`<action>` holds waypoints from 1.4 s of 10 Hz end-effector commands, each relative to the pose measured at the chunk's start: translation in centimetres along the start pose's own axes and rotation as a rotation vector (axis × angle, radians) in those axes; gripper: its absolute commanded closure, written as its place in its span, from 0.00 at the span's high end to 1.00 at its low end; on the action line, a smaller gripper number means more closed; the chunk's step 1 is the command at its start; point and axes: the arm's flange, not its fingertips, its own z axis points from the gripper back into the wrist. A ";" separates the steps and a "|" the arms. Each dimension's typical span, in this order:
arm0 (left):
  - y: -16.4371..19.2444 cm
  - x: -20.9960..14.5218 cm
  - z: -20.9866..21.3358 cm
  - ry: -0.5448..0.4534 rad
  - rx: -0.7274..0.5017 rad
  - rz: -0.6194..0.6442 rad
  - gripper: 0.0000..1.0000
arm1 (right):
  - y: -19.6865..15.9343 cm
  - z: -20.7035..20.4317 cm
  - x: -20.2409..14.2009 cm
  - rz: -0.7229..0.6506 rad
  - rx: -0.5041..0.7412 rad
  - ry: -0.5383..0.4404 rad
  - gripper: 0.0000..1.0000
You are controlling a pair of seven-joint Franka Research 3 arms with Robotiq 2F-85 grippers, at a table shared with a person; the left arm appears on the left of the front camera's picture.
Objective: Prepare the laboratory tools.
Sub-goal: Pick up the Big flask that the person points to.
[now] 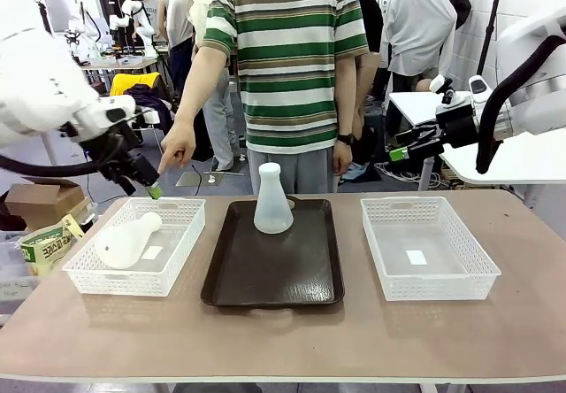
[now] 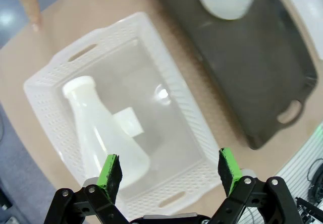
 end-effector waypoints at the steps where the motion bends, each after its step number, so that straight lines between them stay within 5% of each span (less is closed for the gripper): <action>1: 1.3 4.8 -1.4 0.148 0.042 0.005 1.00 | -0.1 0.0 0.2 -0.012 -0.001 0.015 1.00; 7: 6.8 6.1 -10.5 0.241 0.132 0.075 1.00 | -0.1 0.0 0.2 -0.012 -0.001 0.015 1.00; 14: 7.5 4.6 -13.9 0.217 0.204 0.107 1.00 | -0.1 0.0 0.2 -0.012 -0.001 0.015 1.00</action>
